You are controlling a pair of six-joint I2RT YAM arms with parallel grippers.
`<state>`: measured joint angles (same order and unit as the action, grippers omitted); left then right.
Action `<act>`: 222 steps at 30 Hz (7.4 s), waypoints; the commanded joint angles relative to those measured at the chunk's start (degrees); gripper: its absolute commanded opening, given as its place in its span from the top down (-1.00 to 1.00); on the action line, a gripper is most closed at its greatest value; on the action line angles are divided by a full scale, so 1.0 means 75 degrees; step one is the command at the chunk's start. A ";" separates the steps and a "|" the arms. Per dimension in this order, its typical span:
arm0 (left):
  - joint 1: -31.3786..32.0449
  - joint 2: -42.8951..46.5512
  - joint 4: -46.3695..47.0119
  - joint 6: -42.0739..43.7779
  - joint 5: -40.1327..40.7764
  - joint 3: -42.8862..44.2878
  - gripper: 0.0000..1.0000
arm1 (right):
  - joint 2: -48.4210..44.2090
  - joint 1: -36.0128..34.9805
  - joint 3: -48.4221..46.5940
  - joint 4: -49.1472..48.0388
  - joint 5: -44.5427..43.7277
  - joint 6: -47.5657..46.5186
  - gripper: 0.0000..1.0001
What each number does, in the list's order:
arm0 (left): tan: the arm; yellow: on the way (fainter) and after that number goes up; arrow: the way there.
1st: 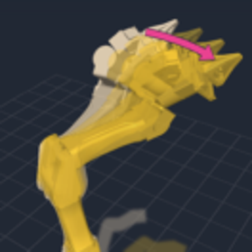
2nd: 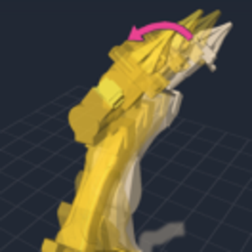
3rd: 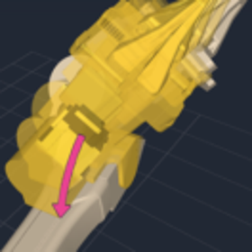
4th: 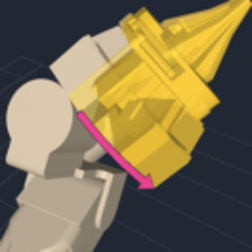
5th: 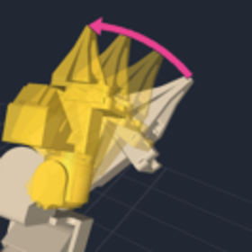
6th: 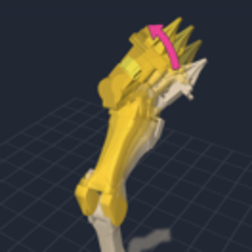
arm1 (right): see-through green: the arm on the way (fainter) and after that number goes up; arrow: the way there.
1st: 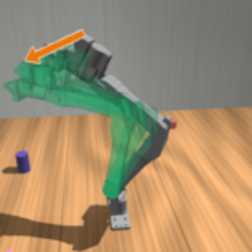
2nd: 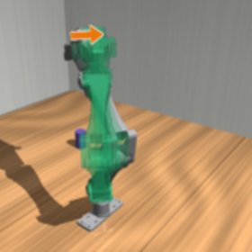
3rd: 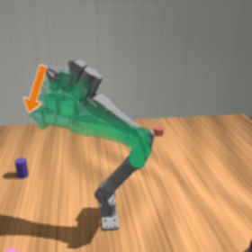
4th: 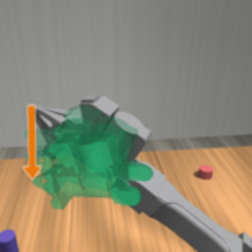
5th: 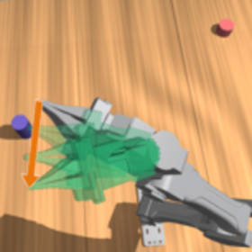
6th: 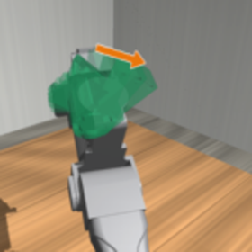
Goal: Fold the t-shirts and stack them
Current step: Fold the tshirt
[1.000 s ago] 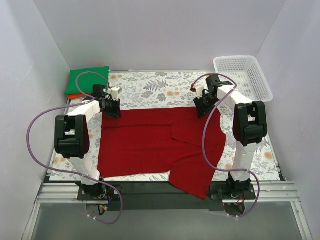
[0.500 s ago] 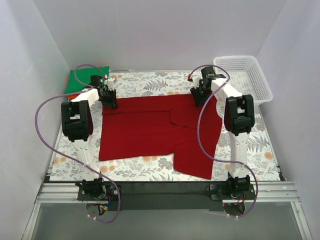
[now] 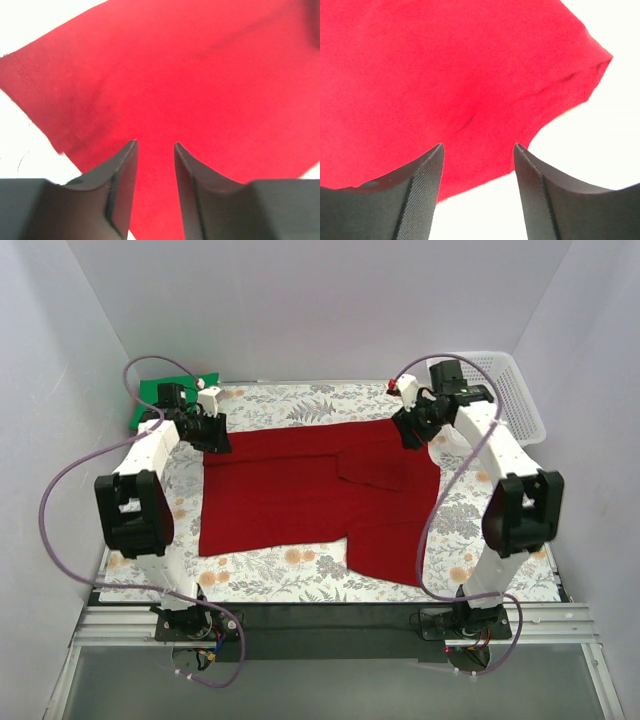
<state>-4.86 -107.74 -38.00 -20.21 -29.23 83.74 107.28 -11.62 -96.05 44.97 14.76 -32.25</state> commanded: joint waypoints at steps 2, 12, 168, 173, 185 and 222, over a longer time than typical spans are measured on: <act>-0.0265 0.1731 -0.1038 0.1063 -0.0965 -0.0957 0.28 | -0.1424 -0.0010 0.1507 0.1198 0.0527 -0.1464 -0.15; -0.0418 0.3408 -0.1813 0.1991 -0.1001 -0.3009 0.25 | -0.3299 -0.0771 0.5258 0.0674 -0.0057 -0.1794 -0.02; -0.1624 0.1322 -0.1118 0.3950 -0.0155 -0.1522 0.27 | 0.0568 0.0376 -0.0682 0.1325 -0.0482 -0.1384 -0.07; -0.1836 0.2024 -0.1391 0.3211 -0.0532 -0.2258 0.15 | -0.0089 0.1208 0.0594 0.1785 0.0749 -0.1091 0.01; -0.1859 0.1886 -0.0359 0.1289 -0.0391 -0.3467 -0.12 | -0.0008 0.1420 0.1873 0.0813 0.0668 -0.0845 0.01; -0.2598 0.2341 -0.1752 0.2518 -0.0025 -0.3410 0.23 | -0.1648 0.1420 0.4557 0.0953 -0.0211 -0.1033 0.02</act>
<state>-23.62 -95.29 -47.75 -3.95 -25.78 55.16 97.49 -1.15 -61.67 49.74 13.28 -39.22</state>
